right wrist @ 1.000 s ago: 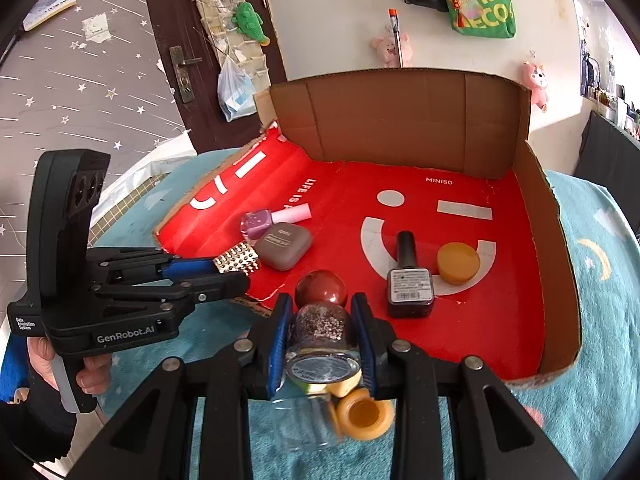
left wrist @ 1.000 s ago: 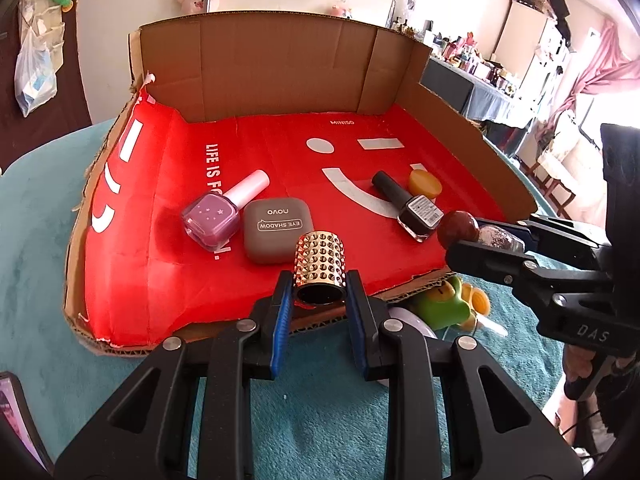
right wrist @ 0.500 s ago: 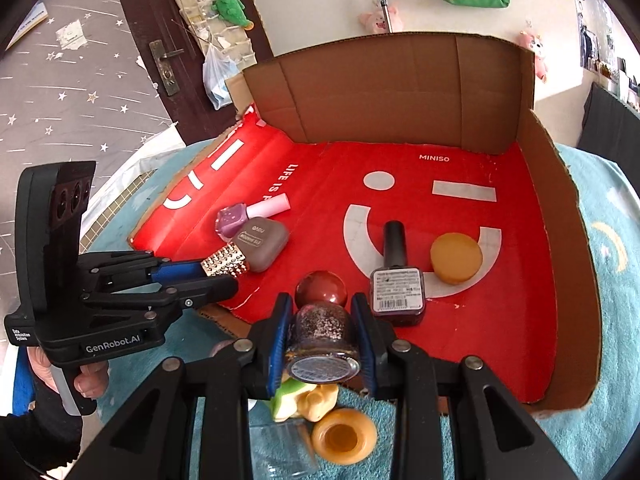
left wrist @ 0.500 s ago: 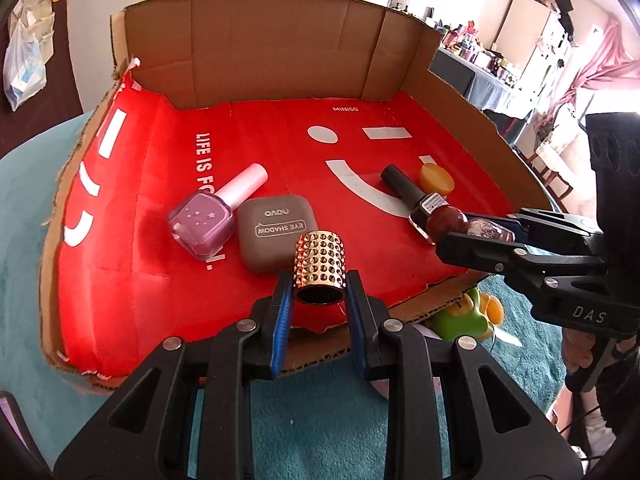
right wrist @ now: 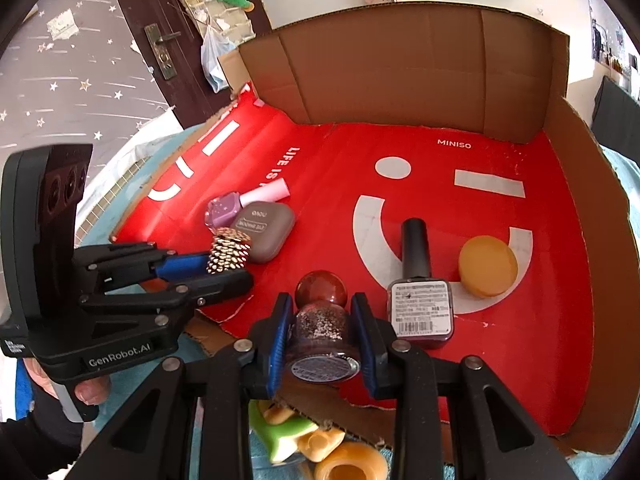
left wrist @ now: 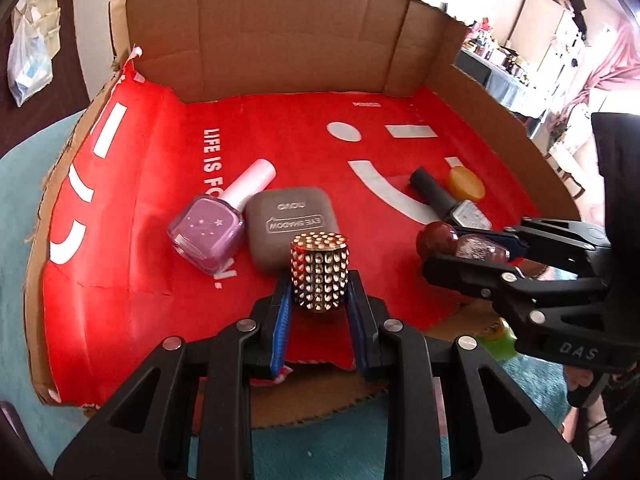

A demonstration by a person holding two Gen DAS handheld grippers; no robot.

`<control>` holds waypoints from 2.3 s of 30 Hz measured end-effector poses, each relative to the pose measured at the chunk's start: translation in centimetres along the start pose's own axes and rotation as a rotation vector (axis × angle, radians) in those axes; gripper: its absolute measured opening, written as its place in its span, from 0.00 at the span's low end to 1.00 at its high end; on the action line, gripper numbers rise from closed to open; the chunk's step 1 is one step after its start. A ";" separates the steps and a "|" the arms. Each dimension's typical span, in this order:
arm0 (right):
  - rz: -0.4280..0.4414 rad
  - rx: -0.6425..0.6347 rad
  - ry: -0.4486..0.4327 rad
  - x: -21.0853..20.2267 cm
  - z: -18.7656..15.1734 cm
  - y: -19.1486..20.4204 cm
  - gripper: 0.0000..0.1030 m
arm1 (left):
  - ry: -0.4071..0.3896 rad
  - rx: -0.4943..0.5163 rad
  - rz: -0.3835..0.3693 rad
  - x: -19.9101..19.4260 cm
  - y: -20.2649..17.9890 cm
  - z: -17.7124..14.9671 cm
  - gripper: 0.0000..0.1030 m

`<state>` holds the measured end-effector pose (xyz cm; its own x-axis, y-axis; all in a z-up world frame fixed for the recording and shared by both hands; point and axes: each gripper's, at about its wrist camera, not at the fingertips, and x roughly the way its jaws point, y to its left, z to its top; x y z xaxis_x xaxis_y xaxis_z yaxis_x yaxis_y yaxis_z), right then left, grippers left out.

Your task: Organize rigid objects

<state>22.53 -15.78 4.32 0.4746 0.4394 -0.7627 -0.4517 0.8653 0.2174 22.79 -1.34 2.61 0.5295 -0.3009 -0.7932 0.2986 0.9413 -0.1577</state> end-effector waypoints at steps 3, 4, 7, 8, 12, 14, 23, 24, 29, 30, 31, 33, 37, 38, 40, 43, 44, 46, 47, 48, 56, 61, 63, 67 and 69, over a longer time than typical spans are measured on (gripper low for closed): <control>-0.018 -0.012 -0.006 0.1 0.1 0.1 0.32 | -0.005 -0.005 0.014 0.3 0.2 0.4 0.23; -0.023 -0.013 -0.007 0.2 0.2 0.1 0.32 | -0.008 -0.010 0.015 0.3 0.4 0.5 0.23; -0.044 -0.008 -0.016 0.2 0.4 -0.3 0.32 | -0.016 -0.021 0.027 0.4 0.7 0.7 0.23; -0.052 -0.007 -0.019 0.2 0.5 -0.4 0.32 | -0.019 -0.022 0.038 0.4 0.8 0.8 0.23; -0.117 -0.008 -0.036 0.4 0.8 -0.7 0.32 | -0.032 -0.021 0.067 0.5 1.0 0.9 0.23; -0.143 -0.002 -0.043 0.4 0.9 -0.9 0.32 | -0.035 -0.028 0.067 0.6 1.1 1.1 0.23; -0.217 0.022 -0.054 0.7 1.3 -1.6 0.32 | -0.040 -0.047 0.060 0.7 1.6 1.3 0.23; -0.218 0.021 -0.053 0.7 1.4 -1.6 0.32 | -0.040 -0.049 0.059 0.7 1.6 1.3 0.23; -0.223 0.012 -0.051 0.8 1.3 -1.4 0.32 | -0.039 -0.051 0.058 0.6 1.7 1.2 0.23; -0.223 0.014 -0.051 0.8 1.3 -1.4 0.32 | -0.039 -0.051 0.059 0.6 1.7 1.2 0.23; -0.223 0.014 -0.050 0.8 1.3 -1.5 0.32 | -0.039 -0.050 0.060 0.6 1.7 1.2 0.23; -0.223 0.009 -0.049 0.8 1.2 -1.4 0.32 | -0.038 -0.051 0.061 0.6 1.7 1.2 0.23; -0.220 0.007 -0.046 0.9 1.3 -1.3 0.32 | -0.038 -0.053 0.061 0.7 1.6 1.3 0.23; -0.220 0.008 -0.046 0.9 1.4 -1.3 0.32 | -0.038 -0.051 0.064 0.7 1.6 1.3 0.23; -0.218 0.008 -0.045 0.9 1.4 -1.4 0.32 | -0.037 -0.046 0.071 0.7 1.4 1.3 0.23; -0.212 0.013 -0.045 0.9 1.4 -1.5 0.32 | -0.037 -0.039 0.083 0.8 1.3 1.3 0.23; -0.211 0.014 -0.045 0.9 1.4 -1.4 0.32 | -0.037 -0.038 0.084 0.8 1.2 1.3 0.23; -0.209 0.012 -0.045 0.9 1.4 -1.4 0.32 | -0.036 -0.042 0.082 0.8 1.3 1.3 0.23; -0.209 0.010 -0.045 0.8 1.3 -1.4 0.32 | -0.036 -0.044 0.079 0.8 1.3 1.3 0.23; -0.208 0.009 -0.045 0.8 1.3 -1.4 0.32 | -0.035 -0.046 0.078 0.8 1.3 1.3 0.23; -0.190 0.028 -0.050 0.3 1.1 -1.6 0.37 | -0.029 -0.044 0.072 0.6 1.2 1.1 0.25; -0.181 0.024 -0.050 0.0 0.7 -1.4 0.42 | -0.035 -0.036 0.078 0.4 0.9 0.8 0.50; -0.177 0.025 -0.054 -0.2 0.6 -1.3 0.45 | -0.052 -0.041 0.062 0.0 0.7 0.6 0.68; -0.175 0.019 -0.062 -0.7 0.3 -1.0 0.47 | -0.074 -0.030 0.087 -0.7 0.4 0.4 0.68; -0.169 0.017 -0.070 -1.2 0.0 -0.8 0.50 | -0.074 -0.030 0.085 -0.8 0.4 0.4 0.68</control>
<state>22.39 -17.02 5.06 0.5947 0.3024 -0.7449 -0.3481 0.9321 0.1004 22.78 -0.76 3.43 0.6091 -0.2291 -0.7593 0.2267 0.9677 -0.1101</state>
